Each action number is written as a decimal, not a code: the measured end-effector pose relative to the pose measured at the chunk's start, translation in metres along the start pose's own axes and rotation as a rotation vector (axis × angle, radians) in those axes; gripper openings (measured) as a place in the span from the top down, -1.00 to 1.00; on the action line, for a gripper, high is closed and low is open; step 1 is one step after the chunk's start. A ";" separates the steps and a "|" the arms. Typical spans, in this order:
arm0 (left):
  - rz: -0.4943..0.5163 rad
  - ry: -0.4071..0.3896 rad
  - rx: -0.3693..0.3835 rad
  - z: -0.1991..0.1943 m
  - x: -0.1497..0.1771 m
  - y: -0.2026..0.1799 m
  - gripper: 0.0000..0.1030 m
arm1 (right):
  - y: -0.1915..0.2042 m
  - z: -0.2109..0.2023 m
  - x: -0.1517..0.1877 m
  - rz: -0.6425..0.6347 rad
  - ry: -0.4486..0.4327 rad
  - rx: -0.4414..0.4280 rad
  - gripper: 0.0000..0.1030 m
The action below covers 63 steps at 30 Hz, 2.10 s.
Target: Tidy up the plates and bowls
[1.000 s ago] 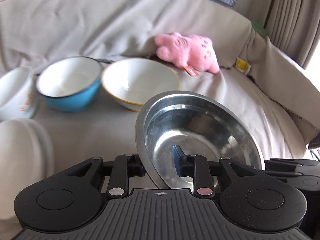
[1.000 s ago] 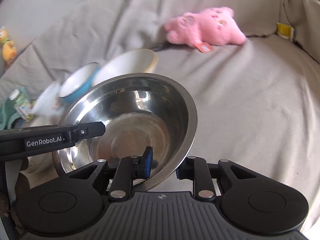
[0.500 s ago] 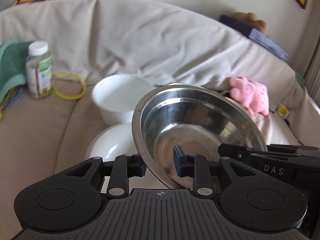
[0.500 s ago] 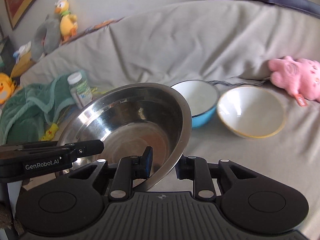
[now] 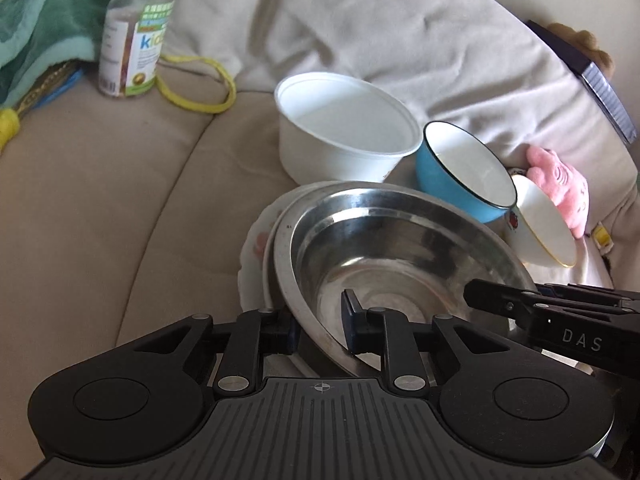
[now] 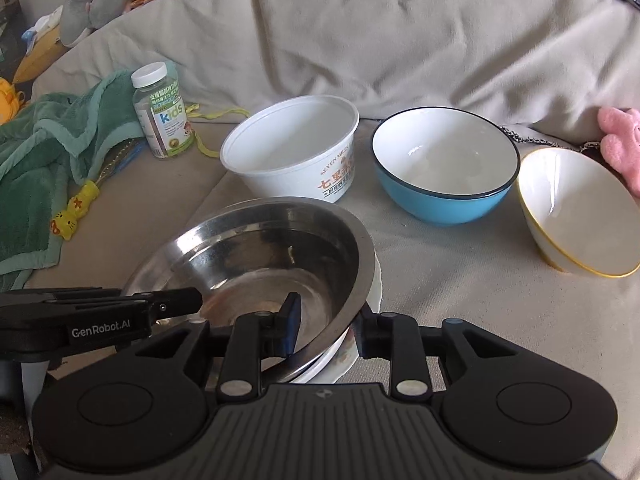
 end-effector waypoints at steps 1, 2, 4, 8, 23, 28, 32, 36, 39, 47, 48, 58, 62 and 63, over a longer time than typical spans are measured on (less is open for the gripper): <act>0.002 -0.001 -0.003 -0.001 -0.001 0.001 0.56 | -0.001 0.000 -0.001 0.004 0.001 -0.006 0.48; 0.006 -0.006 -0.011 -0.002 -0.002 0.002 0.56 | -0.002 0.000 -0.002 0.008 0.002 -0.011 0.48; 0.000 -0.014 -0.025 -0.004 -0.005 0.003 0.56 | -0.003 0.000 -0.004 0.021 0.008 -0.021 0.48; 0.002 -0.027 -0.048 -0.007 -0.011 0.003 0.54 | -0.009 0.000 -0.003 0.042 0.016 -0.022 0.47; -0.051 -0.165 -0.111 -0.034 -0.021 0.009 0.37 | -0.043 -0.040 0.016 0.106 -0.105 -0.047 -0.07; -0.050 -0.198 -0.069 -0.040 -0.033 -0.003 0.37 | -0.079 -0.054 0.032 0.154 -0.141 0.011 -0.10; 0.014 -0.126 0.050 -0.023 -0.038 -0.045 0.37 | -0.113 -0.055 0.038 0.248 -0.148 0.036 -0.10; -0.007 -0.024 0.187 0.014 -0.038 -0.099 0.37 | -0.159 -0.056 0.043 0.350 -0.165 0.066 -0.10; -0.017 0.027 0.270 0.049 -0.037 -0.148 0.37 | -0.195 -0.060 0.043 0.397 -0.180 0.081 0.02; -0.033 0.037 0.159 0.131 -0.041 -0.228 0.37 | -0.277 -0.039 0.019 0.442 -0.220 0.128 0.27; -0.030 0.032 0.143 0.139 -0.042 -0.232 0.32 | -0.285 -0.032 0.016 0.444 -0.219 0.123 0.27; 0.023 0.053 0.031 0.187 -0.044 -0.250 0.38 | -0.310 0.043 -0.004 0.494 -0.114 -0.026 0.68; 0.043 0.072 0.015 0.182 -0.038 -0.250 0.44 | -0.303 0.045 0.006 0.496 -0.100 -0.041 0.76; 0.058 0.077 0.013 0.178 -0.035 -0.249 0.48 | -0.299 0.043 0.009 0.487 -0.101 -0.041 0.76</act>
Point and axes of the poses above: each gripper's, at about its wrist camera, not at the fingertips, and z roughly the way its jaws point, y to its left, x to its underside, the point moved 3 cm from there along z, roughly the way its jaws point, and after that the axes turned 4 degrees about y, right-handed, at the moved point
